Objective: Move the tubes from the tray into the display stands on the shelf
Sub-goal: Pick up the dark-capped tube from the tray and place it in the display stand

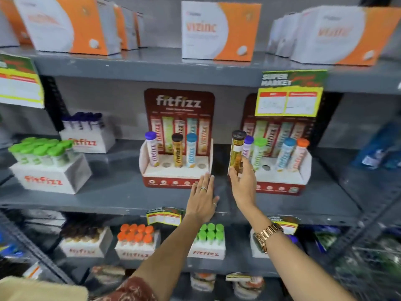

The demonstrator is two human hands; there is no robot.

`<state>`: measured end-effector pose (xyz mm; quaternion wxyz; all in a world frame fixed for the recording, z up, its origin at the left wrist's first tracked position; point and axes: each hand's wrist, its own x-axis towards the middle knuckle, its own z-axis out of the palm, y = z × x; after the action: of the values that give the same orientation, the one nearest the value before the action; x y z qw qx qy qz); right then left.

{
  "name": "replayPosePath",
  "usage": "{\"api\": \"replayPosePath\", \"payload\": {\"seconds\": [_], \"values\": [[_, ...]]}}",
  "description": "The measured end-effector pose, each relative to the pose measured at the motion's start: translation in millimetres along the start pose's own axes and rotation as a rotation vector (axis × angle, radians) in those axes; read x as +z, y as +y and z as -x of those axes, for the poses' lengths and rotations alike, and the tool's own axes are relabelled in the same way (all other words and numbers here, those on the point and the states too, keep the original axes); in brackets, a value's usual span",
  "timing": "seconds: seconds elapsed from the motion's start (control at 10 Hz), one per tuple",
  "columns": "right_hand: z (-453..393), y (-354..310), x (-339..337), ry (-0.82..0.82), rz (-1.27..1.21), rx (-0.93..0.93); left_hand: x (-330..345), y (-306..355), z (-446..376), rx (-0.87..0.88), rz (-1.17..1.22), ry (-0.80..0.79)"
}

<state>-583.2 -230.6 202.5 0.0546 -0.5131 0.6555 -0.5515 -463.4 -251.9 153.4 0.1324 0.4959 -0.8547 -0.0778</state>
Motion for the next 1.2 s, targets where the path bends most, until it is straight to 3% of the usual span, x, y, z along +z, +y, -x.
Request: {"api": "replayPosePath", "payload": {"seconds": [0.3, 0.6, 0.9, 1.2], "values": [[-13.9, 33.0, -32.4, -0.017, -0.021, 0.118, 30.3, 44.3, -9.8, -0.159, 0.063, 0.071], [-22.9, 38.7, -32.7, 0.06, -0.376, 0.224, 53.3, 47.3, -19.1, -0.068, -0.071, -0.029], [-26.3, 42.1, -34.6, 0.2, -0.344, 0.215, 56.0, 44.7, -19.7, -0.057, -0.083, -0.035], [-30.8, 39.8, -39.7, 0.154, -0.399, 0.248, 55.8, 45.4, -19.2, -0.06, -0.107, -0.039]]}}
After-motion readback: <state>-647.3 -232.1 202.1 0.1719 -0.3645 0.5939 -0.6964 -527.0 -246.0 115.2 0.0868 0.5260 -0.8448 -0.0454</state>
